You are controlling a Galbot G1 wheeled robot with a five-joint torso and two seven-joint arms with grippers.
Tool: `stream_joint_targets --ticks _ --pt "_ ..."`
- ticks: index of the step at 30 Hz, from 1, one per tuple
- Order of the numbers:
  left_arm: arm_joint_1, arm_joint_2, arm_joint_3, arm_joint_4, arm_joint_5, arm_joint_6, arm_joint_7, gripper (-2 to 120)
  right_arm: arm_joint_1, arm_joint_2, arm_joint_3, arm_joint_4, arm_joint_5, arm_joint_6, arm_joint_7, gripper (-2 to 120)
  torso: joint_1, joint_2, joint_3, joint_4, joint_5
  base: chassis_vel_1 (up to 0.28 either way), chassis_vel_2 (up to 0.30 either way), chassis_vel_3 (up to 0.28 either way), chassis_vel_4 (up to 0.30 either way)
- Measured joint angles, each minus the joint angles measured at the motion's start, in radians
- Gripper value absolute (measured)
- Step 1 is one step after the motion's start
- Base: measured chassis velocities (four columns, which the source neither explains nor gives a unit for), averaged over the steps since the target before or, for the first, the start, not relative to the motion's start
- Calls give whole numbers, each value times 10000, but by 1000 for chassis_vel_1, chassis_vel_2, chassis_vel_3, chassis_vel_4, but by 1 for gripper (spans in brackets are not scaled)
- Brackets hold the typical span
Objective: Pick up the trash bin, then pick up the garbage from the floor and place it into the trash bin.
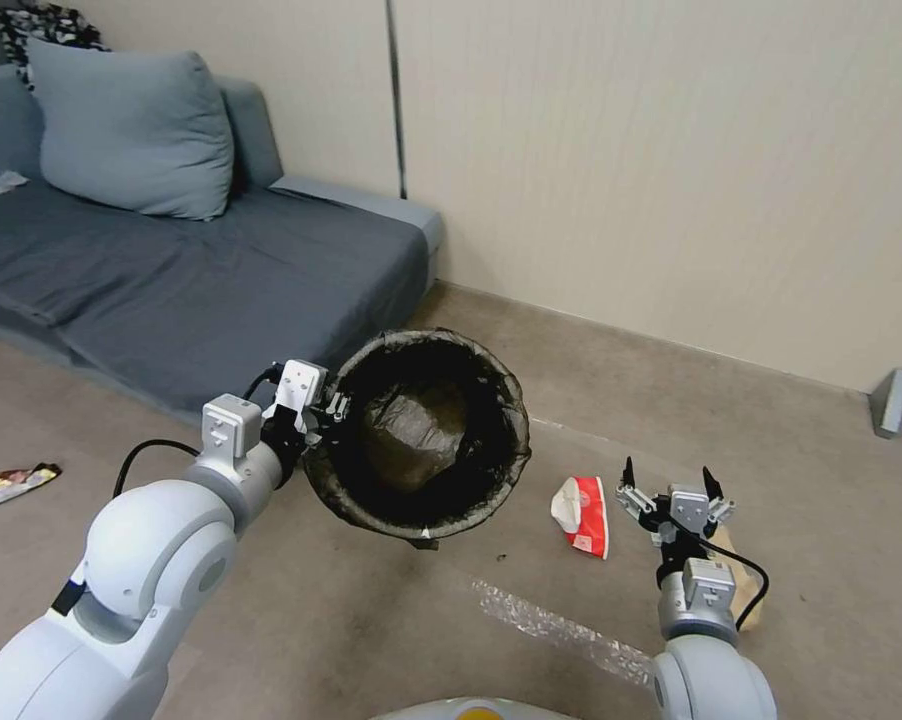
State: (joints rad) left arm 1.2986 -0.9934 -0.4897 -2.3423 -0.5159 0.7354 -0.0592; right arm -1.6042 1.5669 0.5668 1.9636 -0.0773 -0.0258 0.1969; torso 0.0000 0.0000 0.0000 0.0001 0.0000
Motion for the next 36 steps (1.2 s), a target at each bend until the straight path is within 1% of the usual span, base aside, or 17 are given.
stream_joint_targets --ticks 13,19,21,27,33,36 --pt "-118 -23 43 128 7 0 21 1 61 -7 33 -77 5 0 0 100 0 1 0 -1 0 -99 -100 -86 -103" --pt "-204 -58 48 153 -295 0 -53 1 78 -12 39 -89 5 -6 1 100 0 0 0 -8 0 -121 -125 -119 -118" --pt "-204 -59 48 164 -288 0 -57 1 72 -11 38 -89 2 -8 0 100 0 0 0 -6 0 -90 -105 -87 -75" --pt "-148 -82 47 169 -257 0 -53 1 -3 -12 22 -87 -39 -8 -8 100 0 0 0 4 0 -7 -8 -13 -7" --pt "-107 -111 55 169 -218 0 -54 1 -52 -18 -2 -43 -80 -4 29 100 0 1 0 0 1 0 0 0 0" --pt "-28 -137 55 169 -192 0 -88 1 -58 -210 -46 97 -1 -159 97 100 0 0 0 0 0 0 0 0 0"
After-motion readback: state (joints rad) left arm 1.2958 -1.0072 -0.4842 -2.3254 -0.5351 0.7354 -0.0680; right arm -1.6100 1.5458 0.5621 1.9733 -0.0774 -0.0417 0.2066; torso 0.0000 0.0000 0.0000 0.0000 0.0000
